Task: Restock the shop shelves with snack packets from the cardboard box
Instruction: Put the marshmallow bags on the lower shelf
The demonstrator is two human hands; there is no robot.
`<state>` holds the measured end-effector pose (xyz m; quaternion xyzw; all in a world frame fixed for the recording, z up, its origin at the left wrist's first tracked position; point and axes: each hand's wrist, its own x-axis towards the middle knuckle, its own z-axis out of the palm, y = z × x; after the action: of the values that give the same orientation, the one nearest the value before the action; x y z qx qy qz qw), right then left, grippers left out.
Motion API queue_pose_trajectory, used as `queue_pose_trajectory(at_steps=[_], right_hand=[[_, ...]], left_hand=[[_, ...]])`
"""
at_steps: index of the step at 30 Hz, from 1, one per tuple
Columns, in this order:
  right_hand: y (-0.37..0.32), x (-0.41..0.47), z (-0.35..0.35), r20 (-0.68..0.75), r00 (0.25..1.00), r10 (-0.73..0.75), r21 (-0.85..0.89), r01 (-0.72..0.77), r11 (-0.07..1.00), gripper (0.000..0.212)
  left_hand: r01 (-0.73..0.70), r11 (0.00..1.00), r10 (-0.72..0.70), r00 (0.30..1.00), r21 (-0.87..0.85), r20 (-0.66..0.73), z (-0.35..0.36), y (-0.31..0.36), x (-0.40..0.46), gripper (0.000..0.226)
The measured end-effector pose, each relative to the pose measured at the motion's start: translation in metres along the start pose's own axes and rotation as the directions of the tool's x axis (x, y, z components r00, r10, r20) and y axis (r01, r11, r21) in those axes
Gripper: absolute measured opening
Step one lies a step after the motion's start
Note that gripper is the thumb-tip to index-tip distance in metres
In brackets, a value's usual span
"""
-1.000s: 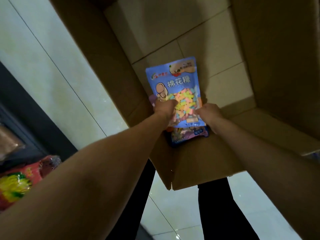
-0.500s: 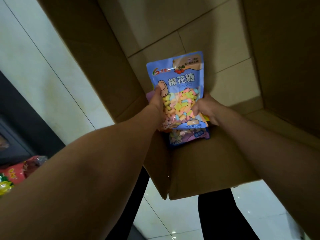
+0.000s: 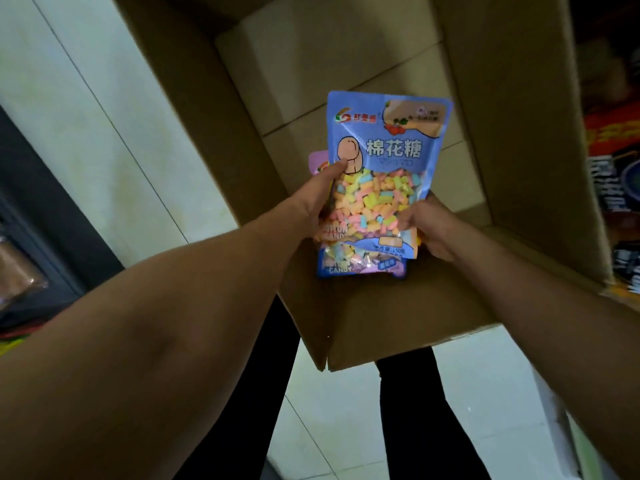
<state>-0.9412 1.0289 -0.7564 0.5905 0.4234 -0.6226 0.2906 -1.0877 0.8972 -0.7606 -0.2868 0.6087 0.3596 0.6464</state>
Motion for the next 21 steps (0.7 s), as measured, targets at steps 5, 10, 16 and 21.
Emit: queue_pose_trajectory(at_steps=[5, 10, 16, 21], right_hand=[[-0.041, -0.078, -0.014, -0.012, 0.987, -0.158, 0.091, 0.158, 0.983, 0.074], [-0.088, -0.187, -0.023, -0.029, 0.962, -0.270, 0.085, 0.272, 0.959, 0.089], [-0.132, -0.347, -0.040, 0.007, 0.880, -0.476, -0.021, 0.476, 0.879, 0.097], [-0.142, -0.489, -0.061, 0.057, 0.818, -0.572, 0.057, 0.570, 0.820, 0.088]], left_hand=[[-0.092, 0.996, 0.094, 0.990, -0.020, 0.108, 0.005, 0.033, -0.075, 0.043], [-0.220, 0.963, 0.254, 0.931, -0.153, 0.261, 0.003, 0.061, -0.186, 0.046], [-0.353, 0.894, 0.441, 0.799, -0.275, 0.409, 0.015, 0.076, -0.358, 0.072], [-0.409, 0.816, 0.567, 0.705, -0.408, 0.427, 0.036, 0.068, -0.495, 0.078]])
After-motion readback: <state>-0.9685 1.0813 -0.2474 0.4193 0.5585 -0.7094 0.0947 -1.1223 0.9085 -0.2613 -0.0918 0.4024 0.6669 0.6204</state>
